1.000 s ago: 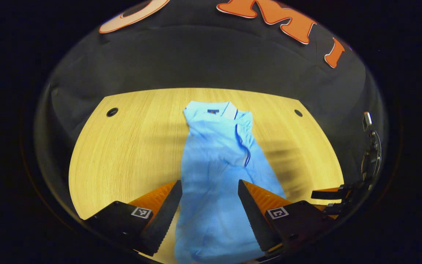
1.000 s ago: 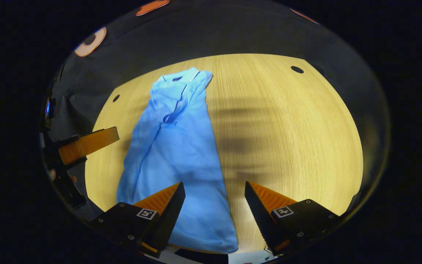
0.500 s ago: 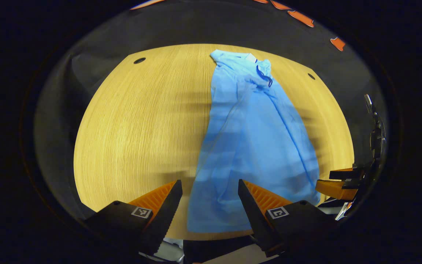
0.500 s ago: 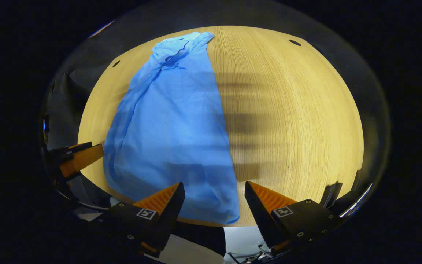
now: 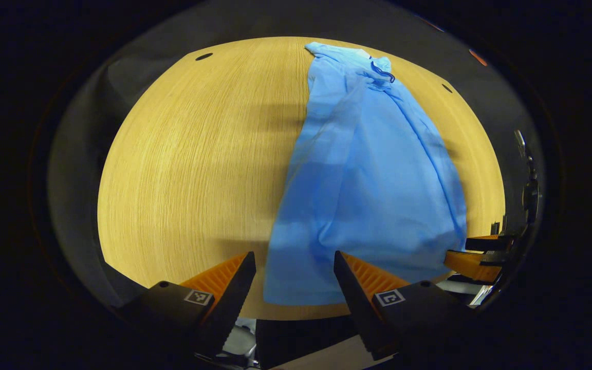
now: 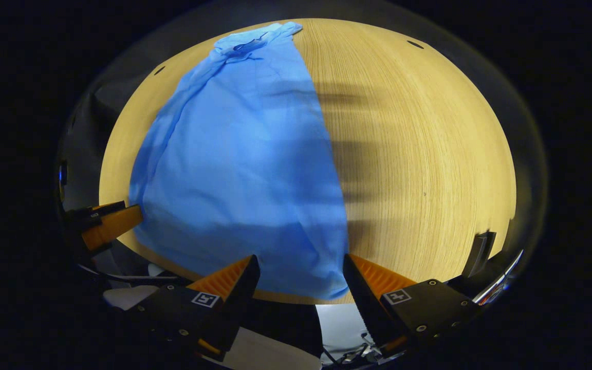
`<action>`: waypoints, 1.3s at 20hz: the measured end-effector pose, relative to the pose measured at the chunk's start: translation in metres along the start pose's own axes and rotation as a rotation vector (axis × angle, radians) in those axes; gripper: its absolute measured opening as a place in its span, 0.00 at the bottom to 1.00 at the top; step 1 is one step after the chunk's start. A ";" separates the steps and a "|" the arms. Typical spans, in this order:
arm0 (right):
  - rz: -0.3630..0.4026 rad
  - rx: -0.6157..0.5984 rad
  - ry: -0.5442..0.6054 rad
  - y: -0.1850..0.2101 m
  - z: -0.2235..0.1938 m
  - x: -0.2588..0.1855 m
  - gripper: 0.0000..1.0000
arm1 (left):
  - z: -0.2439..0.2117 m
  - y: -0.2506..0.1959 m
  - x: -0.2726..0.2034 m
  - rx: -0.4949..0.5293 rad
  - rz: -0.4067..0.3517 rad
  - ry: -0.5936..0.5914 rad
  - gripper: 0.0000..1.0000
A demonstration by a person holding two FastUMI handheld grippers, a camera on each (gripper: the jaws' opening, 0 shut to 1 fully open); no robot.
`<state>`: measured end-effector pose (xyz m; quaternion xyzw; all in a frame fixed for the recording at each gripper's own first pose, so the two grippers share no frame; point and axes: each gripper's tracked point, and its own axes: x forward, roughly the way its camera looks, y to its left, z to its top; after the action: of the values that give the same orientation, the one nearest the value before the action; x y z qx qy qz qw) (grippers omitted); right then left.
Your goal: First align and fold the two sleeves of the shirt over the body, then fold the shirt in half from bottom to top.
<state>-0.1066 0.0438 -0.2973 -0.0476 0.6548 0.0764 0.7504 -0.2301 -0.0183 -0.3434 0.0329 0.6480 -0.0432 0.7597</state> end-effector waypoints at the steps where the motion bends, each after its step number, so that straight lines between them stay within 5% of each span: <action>1: -0.009 -0.002 0.002 -0.001 -0.002 0.002 0.99 | -0.003 -0.001 0.003 -0.005 0.000 0.007 1.00; 12: -0.088 -0.034 -0.002 -0.006 -0.001 0.008 0.96 | -0.017 -0.013 0.016 0.040 0.020 0.047 0.98; 15: -0.090 -0.014 0.001 -0.009 -0.001 0.007 0.87 | -0.015 -0.015 0.017 0.045 0.010 0.042 0.82; 16: -0.089 -0.010 0.001 -0.009 -0.001 0.006 0.65 | -0.015 -0.016 0.016 0.046 0.006 0.039 0.72; 19: -0.075 -0.011 -0.005 -0.005 0.001 0.006 0.36 | -0.014 -0.020 0.017 0.041 -0.017 0.038 0.31; 20: -0.063 -0.011 -0.009 -0.004 0.002 0.006 0.18 | -0.014 -0.022 0.017 0.036 -0.027 0.034 0.23; 21: -0.055 -0.010 -0.016 -0.002 0.004 0.006 0.13 | -0.014 -0.025 0.017 0.050 -0.041 0.038 0.10; 22: -0.044 -0.018 -0.022 0.000 0.007 0.007 0.04 | -0.013 -0.028 0.016 0.053 -0.057 0.029 0.10; 26: -0.034 -0.036 -0.073 0.005 0.032 -0.004 0.01 | 0.009 -0.021 0.011 0.056 -0.046 -0.015 0.05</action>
<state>-0.0769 0.0542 -0.2891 -0.0695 0.6246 0.0769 0.7740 -0.2217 -0.0406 -0.3526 0.0388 0.6413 -0.0792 0.7622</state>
